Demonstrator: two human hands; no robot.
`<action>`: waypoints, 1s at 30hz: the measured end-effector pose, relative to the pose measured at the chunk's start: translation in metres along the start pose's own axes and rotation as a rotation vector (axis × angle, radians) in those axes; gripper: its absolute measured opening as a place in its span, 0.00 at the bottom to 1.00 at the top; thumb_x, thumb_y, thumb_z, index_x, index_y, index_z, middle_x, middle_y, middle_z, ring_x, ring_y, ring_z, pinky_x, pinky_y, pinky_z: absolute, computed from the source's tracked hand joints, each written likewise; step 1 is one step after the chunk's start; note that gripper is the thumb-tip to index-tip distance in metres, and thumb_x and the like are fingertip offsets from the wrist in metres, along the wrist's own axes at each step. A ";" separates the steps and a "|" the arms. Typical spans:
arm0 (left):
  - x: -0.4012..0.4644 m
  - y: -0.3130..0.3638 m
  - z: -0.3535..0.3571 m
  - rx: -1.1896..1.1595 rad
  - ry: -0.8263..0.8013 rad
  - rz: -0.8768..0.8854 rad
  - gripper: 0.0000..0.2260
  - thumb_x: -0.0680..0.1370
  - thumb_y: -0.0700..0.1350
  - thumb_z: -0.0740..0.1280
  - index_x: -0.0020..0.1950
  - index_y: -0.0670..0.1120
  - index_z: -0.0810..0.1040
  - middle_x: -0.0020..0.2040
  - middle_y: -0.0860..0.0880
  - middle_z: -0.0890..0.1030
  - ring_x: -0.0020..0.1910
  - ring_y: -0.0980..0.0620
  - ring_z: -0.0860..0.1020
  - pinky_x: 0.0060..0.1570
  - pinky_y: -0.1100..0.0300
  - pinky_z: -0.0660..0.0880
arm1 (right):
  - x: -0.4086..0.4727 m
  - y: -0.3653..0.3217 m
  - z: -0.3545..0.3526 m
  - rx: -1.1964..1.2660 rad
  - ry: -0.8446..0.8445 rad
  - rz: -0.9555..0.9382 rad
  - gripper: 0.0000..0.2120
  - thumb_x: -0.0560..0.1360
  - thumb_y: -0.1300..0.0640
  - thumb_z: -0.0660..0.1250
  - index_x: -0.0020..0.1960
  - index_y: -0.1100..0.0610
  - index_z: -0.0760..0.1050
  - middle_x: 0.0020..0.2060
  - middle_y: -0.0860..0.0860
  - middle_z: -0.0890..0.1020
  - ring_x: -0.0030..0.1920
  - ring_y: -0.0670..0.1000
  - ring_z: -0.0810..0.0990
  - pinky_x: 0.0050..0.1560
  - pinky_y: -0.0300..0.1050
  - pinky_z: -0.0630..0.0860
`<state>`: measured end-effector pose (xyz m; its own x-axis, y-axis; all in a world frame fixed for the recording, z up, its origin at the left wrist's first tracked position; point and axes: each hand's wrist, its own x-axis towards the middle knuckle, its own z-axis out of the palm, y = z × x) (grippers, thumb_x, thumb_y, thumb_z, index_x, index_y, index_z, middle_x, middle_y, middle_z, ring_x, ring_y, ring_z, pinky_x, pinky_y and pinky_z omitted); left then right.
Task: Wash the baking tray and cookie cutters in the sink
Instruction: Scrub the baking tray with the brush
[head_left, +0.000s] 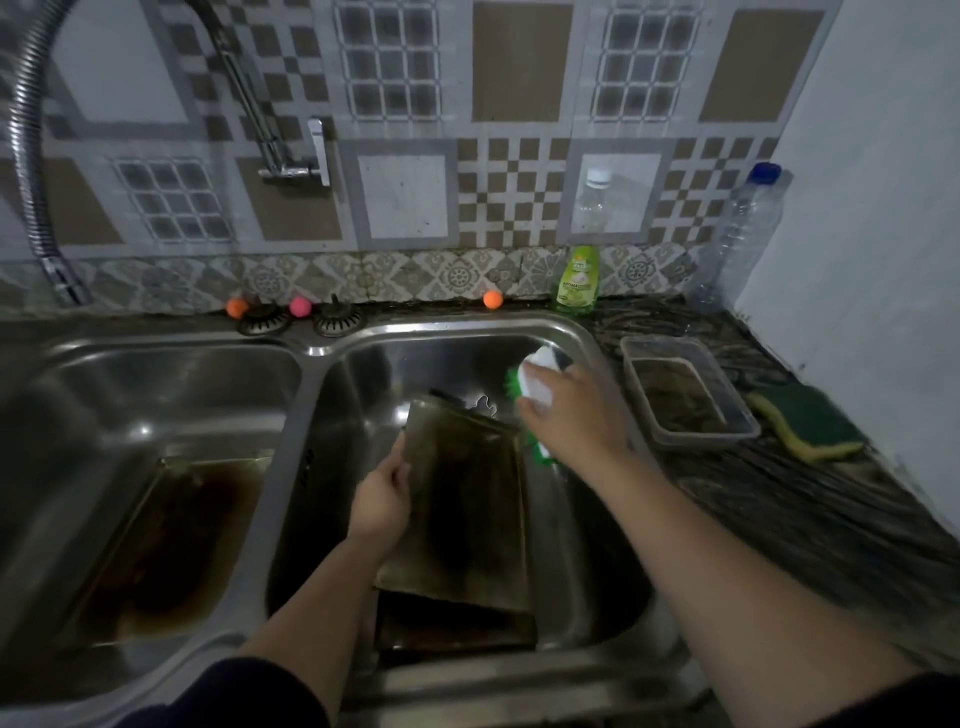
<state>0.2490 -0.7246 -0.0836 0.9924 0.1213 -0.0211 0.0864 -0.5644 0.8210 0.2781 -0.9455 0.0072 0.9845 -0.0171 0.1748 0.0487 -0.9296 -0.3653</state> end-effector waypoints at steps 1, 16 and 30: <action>0.000 0.004 -0.003 -0.093 0.016 -0.015 0.20 0.82 0.41 0.58 0.75 0.49 0.64 0.66 0.52 0.74 0.61 0.58 0.72 0.57 0.67 0.65 | -0.005 -0.008 0.009 0.012 -0.032 -0.014 0.22 0.77 0.43 0.59 0.71 0.41 0.65 0.60 0.54 0.71 0.56 0.57 0.75 0.50 0.48 0.72; 0.005 0.065 -0.039 -0.475 0.245 0.275 0.22 0.81 0.39 0.61 0.74 0.51 0.64 0.66 0.59 0.73 0.62 0.70 0.71 0.63 0.73 0.67 | 0.043 -0.128 0.003 0.147 0.190 -0.129 0.22 0.79 0.44 0.56 0.73 0.41 0.62 0.66 0.55 0.67 0.57 0.57 0.75 0.49 0.50 0.77; 0.018 0.073 -0.079 -0.607 0.240 0.359 0.21 0.81 0.40 0.60 0.74 0.50 0.63 0.64 0.63 0.74 0.64 0.58 0.74 0.60 0.74 0.68 | 0.051 -0.113 -0.016 0.206 0.252 -0.065 0.22 0.80 0.45 0.57 0.74 0.43 0.62 0.65 0.57 0.69 0.53 0.52 0.76 0.42 0.42 0.78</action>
<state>0.2660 -0.6992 0.0216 0.8981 0.2282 0.3760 -0.3722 -0.0612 0.9261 0.3203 -0.8470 0.0720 0.9065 -0.0745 0.4156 0.1689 -0.8381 -0.5187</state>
